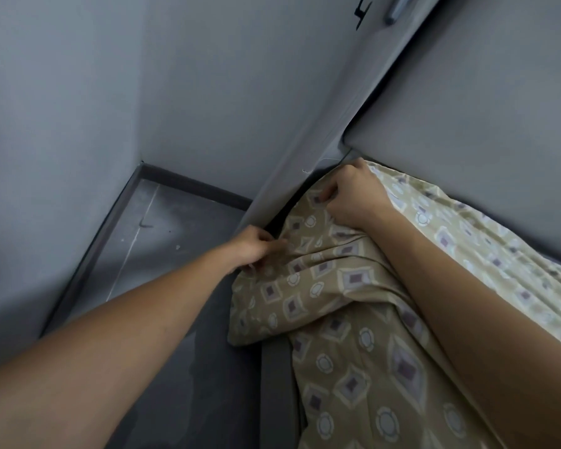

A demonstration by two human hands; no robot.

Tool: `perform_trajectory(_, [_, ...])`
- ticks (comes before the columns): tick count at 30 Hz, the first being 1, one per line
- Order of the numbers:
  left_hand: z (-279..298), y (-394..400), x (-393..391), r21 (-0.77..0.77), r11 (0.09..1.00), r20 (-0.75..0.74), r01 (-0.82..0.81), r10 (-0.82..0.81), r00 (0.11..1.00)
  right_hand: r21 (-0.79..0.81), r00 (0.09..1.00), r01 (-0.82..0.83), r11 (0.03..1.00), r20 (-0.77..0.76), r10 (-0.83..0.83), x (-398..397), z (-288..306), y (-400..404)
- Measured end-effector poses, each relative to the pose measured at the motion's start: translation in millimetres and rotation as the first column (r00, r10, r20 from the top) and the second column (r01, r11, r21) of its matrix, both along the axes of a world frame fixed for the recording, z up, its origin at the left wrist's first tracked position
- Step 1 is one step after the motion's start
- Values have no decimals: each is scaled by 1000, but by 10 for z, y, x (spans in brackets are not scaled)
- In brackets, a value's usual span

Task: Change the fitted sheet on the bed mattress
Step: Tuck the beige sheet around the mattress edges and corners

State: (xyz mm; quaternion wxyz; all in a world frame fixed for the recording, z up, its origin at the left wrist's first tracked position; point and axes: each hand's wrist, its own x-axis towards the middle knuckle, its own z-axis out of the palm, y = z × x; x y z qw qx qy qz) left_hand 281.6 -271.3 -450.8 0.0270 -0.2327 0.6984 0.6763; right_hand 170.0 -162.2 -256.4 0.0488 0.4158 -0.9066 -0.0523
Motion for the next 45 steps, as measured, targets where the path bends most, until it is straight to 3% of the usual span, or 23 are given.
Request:
perform_trajectory(3, [-26, 104, -108, -133, 980, 35, -148, 154, 987, -50, 1000, -7, 999, 19, 8, 0, -2, 6])
perform_trajectory(5, [11, 130, -163, -263, 894, 56, -363, 390, 919, -43, 1000, -2, 999, 28, 4, 16, 21, 6])
perform_trajectory(7, [76, 178, -178, -275, 827, 32, -491, 518, 855, 9, 1000, -11, 1000, 7, 11, 23, 38, 10])
perform_trajectory(11, [140, 430, -112, 18, 892, -16, -452, 452, 892, 221, 987, -60, 973, -131, 90, 7, 14, -1])
perform_trajectory(15, [220, 553, 8, -219, 849, -163, -481, 454, 876, 360, 978, -16, 933, -188, 90, -34, 60, -94])
perform_trajectory(18, [318, 467, -22, -99, 941, -289, -324, 284, 914, 381, 986, 25, 924, -162, 41, -87, 115, -196])
perform_trajectory(20, [373, 394, -62, -65, 979, -275, -194, 170, 946, 363, 991, 72, 929, -131, -26, -118, 142, -262])
perform_trajectory(22, [398, 355, -98, -119, 977, -236, -176, 144, 961, 317, 992, 103, 943, -101, -74, -141, 158, -298])
perform_trajectory(25, [379, 332, -105, -282, 908, -237, -311, 248, 939, 159, 995, 93, 983, -37, -88, -198, 113, -259])
perform_trajectory(29, [339, 385, 57, -381, 822, -244, -422, 351, 904, -36, 995, 98, 995, 31, -97, -219, 87, -207])
perform_trajectory(34, [444, 736, 569, -419, 828, 28, -373, 422, 906, -47, 993, 40, 998, 116, -35, -48, 152, -29])
perform_trajectory(37, [559, 1004, 936, -346, 877, 209, -332, 417, 884, -86, 974, 37, 996, 224, -17, 295, 229, 352])
perform_trajectory(40, [655, 1432, 1229, -73, 943, 350, -324, 328, 877, -100, 959, 102, 990, 273, -71, 781, 334, 898])
perform_trajectory(43, [850, 1996, 1467, 267, 926, 345, -268, 168, 923, -33, 970, 108, 994, 224, -98, 1366, 307, 1456])
perform_trajectory(45, [934, 2256, 1530, 262, 929, 346, -262, 163, 924, -32, 979, 91, 995, 187, -83, 1622, 203, 1705])
